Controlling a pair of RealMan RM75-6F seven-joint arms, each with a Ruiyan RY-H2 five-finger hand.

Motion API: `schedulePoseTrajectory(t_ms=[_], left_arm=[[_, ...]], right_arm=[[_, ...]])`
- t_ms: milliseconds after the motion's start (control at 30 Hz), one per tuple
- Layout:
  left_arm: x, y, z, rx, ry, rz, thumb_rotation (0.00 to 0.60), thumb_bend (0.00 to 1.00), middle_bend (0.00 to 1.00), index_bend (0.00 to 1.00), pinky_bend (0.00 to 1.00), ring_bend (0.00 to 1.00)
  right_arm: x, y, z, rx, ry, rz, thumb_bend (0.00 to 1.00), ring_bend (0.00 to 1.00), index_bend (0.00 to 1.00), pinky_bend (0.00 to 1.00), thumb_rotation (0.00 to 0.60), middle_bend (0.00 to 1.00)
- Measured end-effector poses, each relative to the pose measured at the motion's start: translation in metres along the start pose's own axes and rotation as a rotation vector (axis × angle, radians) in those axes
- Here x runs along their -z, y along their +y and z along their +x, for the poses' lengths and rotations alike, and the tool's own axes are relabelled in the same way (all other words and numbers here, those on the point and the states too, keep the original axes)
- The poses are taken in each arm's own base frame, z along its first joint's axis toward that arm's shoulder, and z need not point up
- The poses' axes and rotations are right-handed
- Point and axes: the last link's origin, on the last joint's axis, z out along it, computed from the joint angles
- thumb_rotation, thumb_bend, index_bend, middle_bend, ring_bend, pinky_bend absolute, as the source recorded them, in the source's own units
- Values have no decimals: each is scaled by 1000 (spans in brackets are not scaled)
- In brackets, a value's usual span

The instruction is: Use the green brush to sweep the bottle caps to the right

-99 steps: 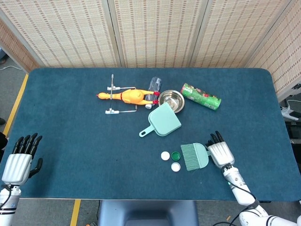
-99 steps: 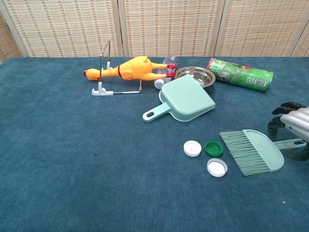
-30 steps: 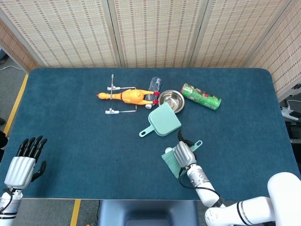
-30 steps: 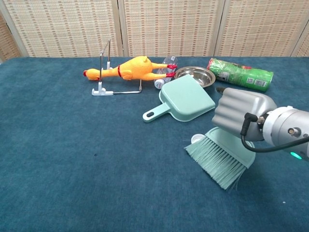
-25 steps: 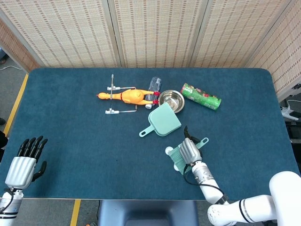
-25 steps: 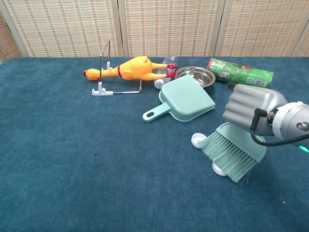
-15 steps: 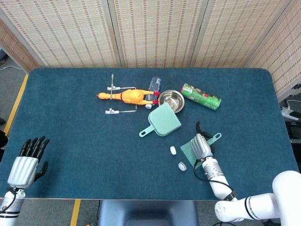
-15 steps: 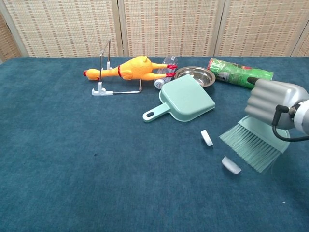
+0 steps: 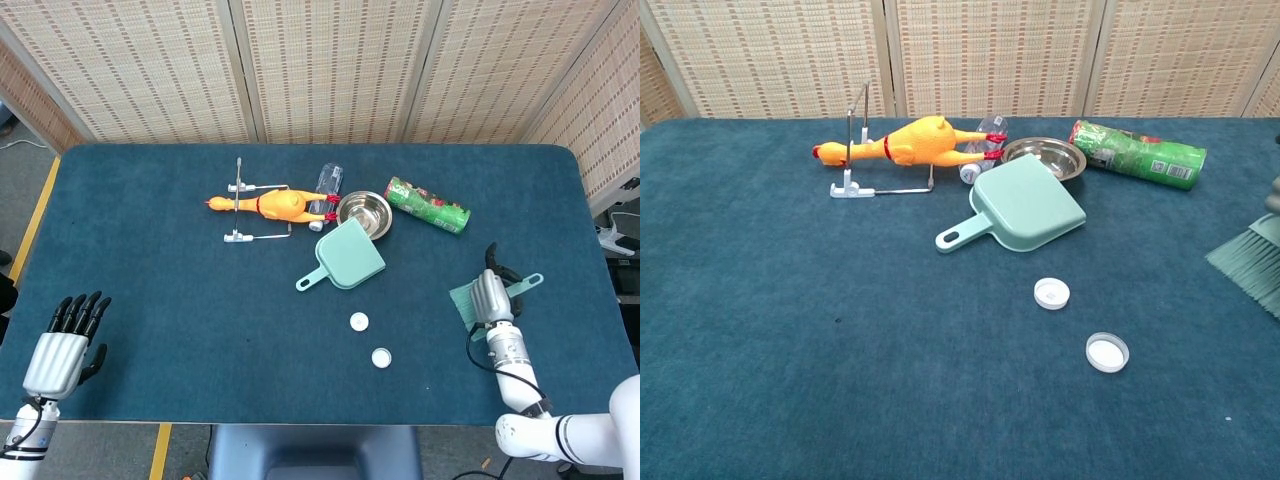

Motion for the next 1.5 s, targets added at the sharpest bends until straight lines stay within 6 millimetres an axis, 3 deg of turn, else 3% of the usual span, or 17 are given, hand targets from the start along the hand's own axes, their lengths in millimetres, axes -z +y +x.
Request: schedulePoseTrajectory(t_ms=[167,333,467,633,867,1100,1300,1500], left_arm=[[-1,0,0,-2,3,2,600,480,0,0,72,0],[0,1,3,5,18,4,600,479,0,0,72,0],[0,0,4,10,19,5,600,479,0,0,72,0],[3,-2,6,16,23,3,600,479,0,0,72,0],[2,-4,8,25,31,6,600,478,0,0,72,0],[3,-5,9,34,31,4,600,479,0,0,72,0],[2,-5,9,36,28,2,600,478,0,0,73,0],[3,-5,9,34,25,1,600,478,0,0,72,0]], right_arm=[[0,12,-7,-119,17,-20,394,530,881,77,600,806],[10,32,4,-299,126,-41,395,531,881,77,600,807],[23,44,27,-395,225,-31,395,531,881,77,600,806],[39,51,72,-493,385,11,396,531,881,88,600,807],[46,28,124,-465,507,87,396,531,881,87,600,807],[46,-10,167,-345,540,141,396,531,881,87,600,806],[43,-27,177,-230,525,142,396,531,881,87,600,807],[39,-33,174,-118,488,117,396,532,881,87,600,806]])
